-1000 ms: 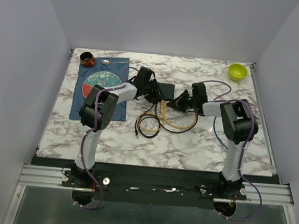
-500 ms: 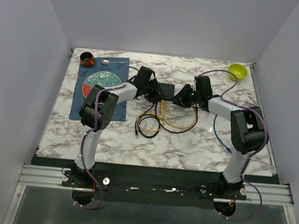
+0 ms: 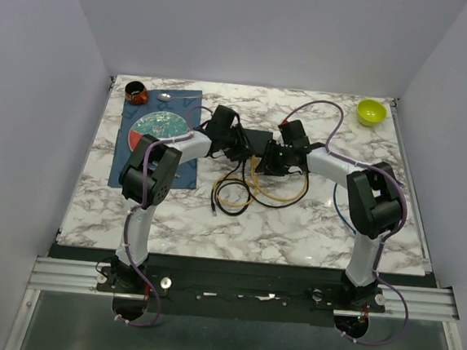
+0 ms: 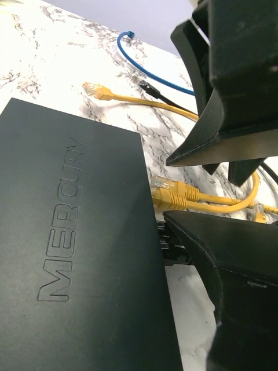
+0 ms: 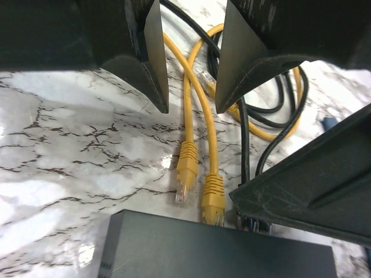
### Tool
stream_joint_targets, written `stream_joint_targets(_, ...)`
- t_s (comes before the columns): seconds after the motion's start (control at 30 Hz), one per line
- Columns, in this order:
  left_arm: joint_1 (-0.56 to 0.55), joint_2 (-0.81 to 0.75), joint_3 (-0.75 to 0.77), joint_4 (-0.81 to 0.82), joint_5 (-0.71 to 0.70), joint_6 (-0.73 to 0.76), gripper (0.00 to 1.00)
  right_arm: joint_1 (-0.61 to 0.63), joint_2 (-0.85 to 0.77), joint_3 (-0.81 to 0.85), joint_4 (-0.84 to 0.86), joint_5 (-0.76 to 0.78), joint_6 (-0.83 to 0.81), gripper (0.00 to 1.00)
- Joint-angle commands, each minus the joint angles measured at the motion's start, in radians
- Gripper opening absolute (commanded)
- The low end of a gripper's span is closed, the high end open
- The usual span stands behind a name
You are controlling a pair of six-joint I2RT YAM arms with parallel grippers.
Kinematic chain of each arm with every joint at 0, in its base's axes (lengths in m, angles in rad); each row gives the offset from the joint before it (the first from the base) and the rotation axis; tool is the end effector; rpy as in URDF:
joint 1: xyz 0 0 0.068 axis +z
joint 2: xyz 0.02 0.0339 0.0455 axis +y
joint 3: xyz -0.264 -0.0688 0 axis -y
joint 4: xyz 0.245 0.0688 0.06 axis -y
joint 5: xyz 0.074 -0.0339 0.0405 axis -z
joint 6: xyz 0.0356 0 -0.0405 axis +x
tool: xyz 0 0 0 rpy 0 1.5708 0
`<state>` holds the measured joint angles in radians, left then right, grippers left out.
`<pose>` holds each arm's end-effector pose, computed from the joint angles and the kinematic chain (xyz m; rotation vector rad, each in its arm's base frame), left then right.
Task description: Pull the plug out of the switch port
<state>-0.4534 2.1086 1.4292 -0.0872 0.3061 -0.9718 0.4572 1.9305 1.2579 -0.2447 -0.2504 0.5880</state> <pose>0.4100 -0.2117 0.1581 -0.4902 2.4989 -1.0031 0.3621 0.1880 0.1688 0.0593 2.6048 0.7242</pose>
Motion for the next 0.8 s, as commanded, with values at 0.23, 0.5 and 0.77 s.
stream_joint_targets(0.23, 0.015, -0.065, -0.044, -0.031, -0.033, 0.005, 0.51, 0.043, 0.103, 0.081, -0.117, 0.184, -0.102, 0.42)
stream_joint_targets(0.5, 0.021, -0.073, -0.065, -0.022, -0.028, -0.001, 0.51, 0.064, 0.076, 0.067, -0.122, 0.278, -0.1, 0.4)
stream_joint_targets(0.77, 0.033, -0.096, -0.081, -0.013, -0.019, -0.005, 0.51, 0.069, 0.022, 0.081, -0.119, 0.315, -0.111, 0.41)
